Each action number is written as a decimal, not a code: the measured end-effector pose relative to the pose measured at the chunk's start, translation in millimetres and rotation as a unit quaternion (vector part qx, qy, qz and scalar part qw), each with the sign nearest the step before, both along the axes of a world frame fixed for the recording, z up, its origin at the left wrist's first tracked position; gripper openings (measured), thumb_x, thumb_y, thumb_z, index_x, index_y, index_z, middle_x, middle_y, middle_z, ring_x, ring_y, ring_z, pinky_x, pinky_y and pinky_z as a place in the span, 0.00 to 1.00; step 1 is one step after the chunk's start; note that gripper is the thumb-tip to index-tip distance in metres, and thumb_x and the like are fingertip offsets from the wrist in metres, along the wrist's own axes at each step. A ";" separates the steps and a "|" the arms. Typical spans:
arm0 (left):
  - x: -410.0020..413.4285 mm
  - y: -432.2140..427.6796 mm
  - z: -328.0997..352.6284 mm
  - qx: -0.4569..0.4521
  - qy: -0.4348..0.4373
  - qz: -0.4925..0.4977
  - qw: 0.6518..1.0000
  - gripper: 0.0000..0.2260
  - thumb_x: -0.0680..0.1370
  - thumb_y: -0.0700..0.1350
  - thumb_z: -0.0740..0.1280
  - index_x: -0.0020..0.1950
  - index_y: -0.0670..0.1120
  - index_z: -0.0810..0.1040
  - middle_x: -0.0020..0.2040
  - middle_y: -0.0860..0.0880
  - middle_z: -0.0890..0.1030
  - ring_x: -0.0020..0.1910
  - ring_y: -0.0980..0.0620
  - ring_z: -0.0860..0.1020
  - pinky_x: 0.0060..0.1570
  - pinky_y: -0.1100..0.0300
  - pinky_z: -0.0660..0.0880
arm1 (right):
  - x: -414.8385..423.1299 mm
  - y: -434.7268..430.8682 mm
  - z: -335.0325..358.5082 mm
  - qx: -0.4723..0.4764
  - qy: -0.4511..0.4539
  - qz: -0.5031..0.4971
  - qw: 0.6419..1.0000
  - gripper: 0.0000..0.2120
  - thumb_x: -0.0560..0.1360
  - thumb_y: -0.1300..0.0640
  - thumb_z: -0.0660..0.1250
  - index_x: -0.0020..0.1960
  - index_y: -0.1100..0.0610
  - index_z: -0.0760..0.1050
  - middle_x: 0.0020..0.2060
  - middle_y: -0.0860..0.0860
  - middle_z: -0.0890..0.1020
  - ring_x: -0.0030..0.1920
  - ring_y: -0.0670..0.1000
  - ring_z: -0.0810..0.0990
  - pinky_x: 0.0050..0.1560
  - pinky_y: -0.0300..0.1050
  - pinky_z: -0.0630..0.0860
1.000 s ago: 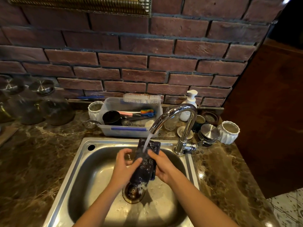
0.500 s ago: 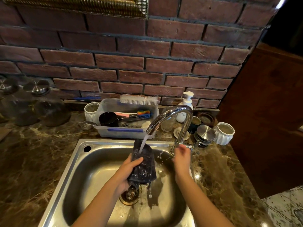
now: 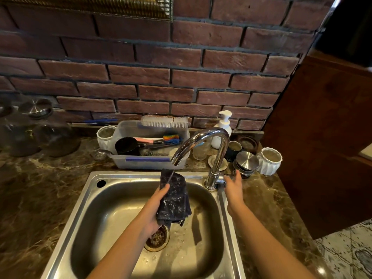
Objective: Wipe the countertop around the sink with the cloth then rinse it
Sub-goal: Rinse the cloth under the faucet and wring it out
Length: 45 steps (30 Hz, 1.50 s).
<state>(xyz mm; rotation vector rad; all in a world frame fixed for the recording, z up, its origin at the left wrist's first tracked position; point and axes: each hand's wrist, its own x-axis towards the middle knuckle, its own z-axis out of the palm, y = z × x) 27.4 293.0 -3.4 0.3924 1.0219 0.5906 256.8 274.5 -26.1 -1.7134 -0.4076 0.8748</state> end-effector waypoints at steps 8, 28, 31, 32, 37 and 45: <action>16.3 -3.3 8.7 -0.081 0.000 -0.034 0.996 0.27 0.68 0.50 0.73 0.64 0.40 0.76 0.54 0.38 0.83 0.49 0.41 0.82 0.36 0.53 0.77 | -26.2 -43.5 -2.0 0.021 -0.409 0.204 0.889 0.32 0.75 0.64 0.67 0.75 0.52 0.59 0.72 0.46 0.63 0.74 0.46 0.59 0.73 0.41 0.56; -26.9 4.4 33.3 -0.024 0.074 -0.383 0.920 0.07 0.77 0.35 0.66 0.54 0.39 0.76 0.45 0.42 0.84 0.42 0.45 0.83 0.36 0.57 0.80 | -66.9 18.4 28.2 0.082 -0.662 0.545 0.507 0.16 0.67 0.58 0.76 0.52 0.54 0.75 0.44 0.52 0.81 0.44 0.55 0.81 0.35 0.47 0.79; -27.4 19.4 32.7 0.093 0.216 -0.508 0.829 0.02 0.77 0.42 0.68 0.47 0.45 0.79 0.36 0.51 0.81 0.35 0.56 0.78 0.34 0.65 0.75 | -72.6 23.5 26.1 0.012 -0.654 0.564 0.504 0.13 0.73 0.58 0.71 0.55 0.54 0.72 0.48 0.52 0.81 0.47 0.56 0.81 0.41 0.50 0.79; -27.0 23.7 32.0 0.136 0.262 -0.519 0.802 0.01 0.76 0.42 0.69 0.46 0.46 0.79 0.35 0.52 0.80 0.35 0.56 0.78 0.36 0.65 0.76 | -74.7 23.6 25.5 -0.006 -0.648 0.566 0.509 0.11 0.74 0.58 0.69 0.55 0.54 0.72 0.49 0.53 0.81 0.48 0.56 0.81 0.42 0.50 0.79; -20.2 29.8 27.0 0.348 0.531 -0.516 0.576 0.17 0.74 0.46 0.71 0.61 0.48 0.73 0.49 0.49 0.78 0.48 0.52 0.79 0.50 0.60 0.77 | -95.9 18.1 33.1 -0.125 -0.556 0.593 0.569 0.14 0.78 0.50 0.66 0.59 0.57 0.74 0.53 0.56 0.81 0.52 0.59 0.80 0.47 0.50 0.74; -25.1 41.2 13.8 0.511 0.583 -0.510 0.373 0.16 0.79 0.47 0.66 0.65 0.50 0.69 0.59 0.48 0.79 0.57 0.48 0.78 0.52 0.56 0.74 | -117.7 -1.9 26.8 -0.165 -0.166 0.564 0.792 0.10 0.75 0.55 0.67 0.36 0.51 0.71 0.33 0.52 0.75 0.31 0.49 0.74 0.31 0.41 0.69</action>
